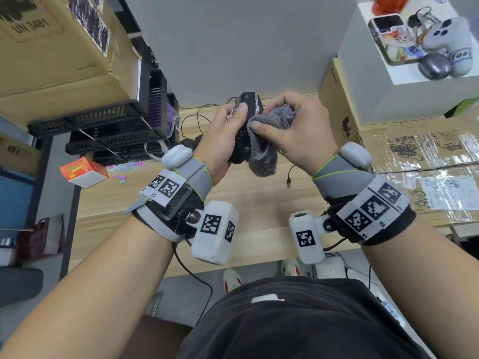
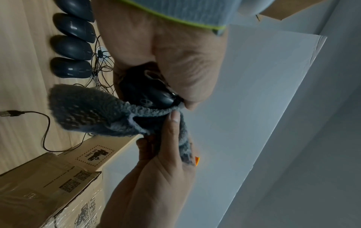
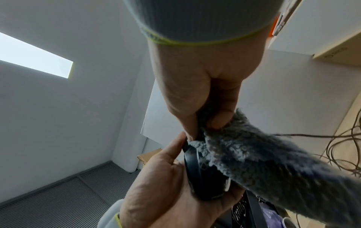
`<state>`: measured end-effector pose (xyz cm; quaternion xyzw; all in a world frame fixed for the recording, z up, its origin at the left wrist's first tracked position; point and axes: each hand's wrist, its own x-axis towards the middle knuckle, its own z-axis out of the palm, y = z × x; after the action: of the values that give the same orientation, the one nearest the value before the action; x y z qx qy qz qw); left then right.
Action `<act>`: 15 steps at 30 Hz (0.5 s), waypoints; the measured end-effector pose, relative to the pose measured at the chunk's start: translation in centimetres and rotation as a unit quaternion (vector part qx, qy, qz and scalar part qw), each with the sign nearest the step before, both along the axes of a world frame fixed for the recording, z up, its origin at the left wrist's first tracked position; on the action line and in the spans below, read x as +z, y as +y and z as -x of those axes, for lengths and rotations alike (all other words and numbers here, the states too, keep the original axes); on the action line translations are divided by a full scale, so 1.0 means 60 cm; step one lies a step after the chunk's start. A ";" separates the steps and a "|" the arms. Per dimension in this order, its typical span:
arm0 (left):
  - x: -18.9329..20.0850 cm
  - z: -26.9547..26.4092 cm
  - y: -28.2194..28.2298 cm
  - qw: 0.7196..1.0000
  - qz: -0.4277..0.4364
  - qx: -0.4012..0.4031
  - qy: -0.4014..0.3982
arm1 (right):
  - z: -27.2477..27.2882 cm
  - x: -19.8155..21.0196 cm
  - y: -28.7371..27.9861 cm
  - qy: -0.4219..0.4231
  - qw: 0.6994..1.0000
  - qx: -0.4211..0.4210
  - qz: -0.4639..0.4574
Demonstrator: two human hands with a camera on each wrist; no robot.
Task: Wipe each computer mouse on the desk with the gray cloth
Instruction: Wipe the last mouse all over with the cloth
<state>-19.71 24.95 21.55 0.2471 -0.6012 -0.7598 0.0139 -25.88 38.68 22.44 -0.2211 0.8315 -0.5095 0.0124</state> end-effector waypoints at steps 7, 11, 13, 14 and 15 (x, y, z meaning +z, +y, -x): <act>-0.016 -0.004 -0.003 1.000 0.025 0.005 0.012 | 0.010 -0.012 -0.007 -0.122 0.991 0.030 -0.033; -0.023 -0.006 0.001 0.997 0.073 -0.002 0.005 | 0.018 -0.012 -0.010 -0.219 0.974 0.055 -0.007; -0.023 -0.003 0.002 0.997 0.079 -0.001 0.004 | 0.018 -0.016 -0.016 -0.226 0.973 0.041 -0.007; -0.022 -0.001 0.002 0.997 0.076 0.000 0.005 | 0.017 -0.020 -0.019 -0.219 0.975 0.032 -0.010; -0.026 0.001 0.000 0.997 0.071 0.001 0.005 | 0.015 -0.023 -0.022 -0.209 0.978 0.023 -0.011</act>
<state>-19.75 24.94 20.00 0.2428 -0.6531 -0.7165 0.0352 -26.81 37.37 21.09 -0.1286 0.8108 -0.5349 0.1997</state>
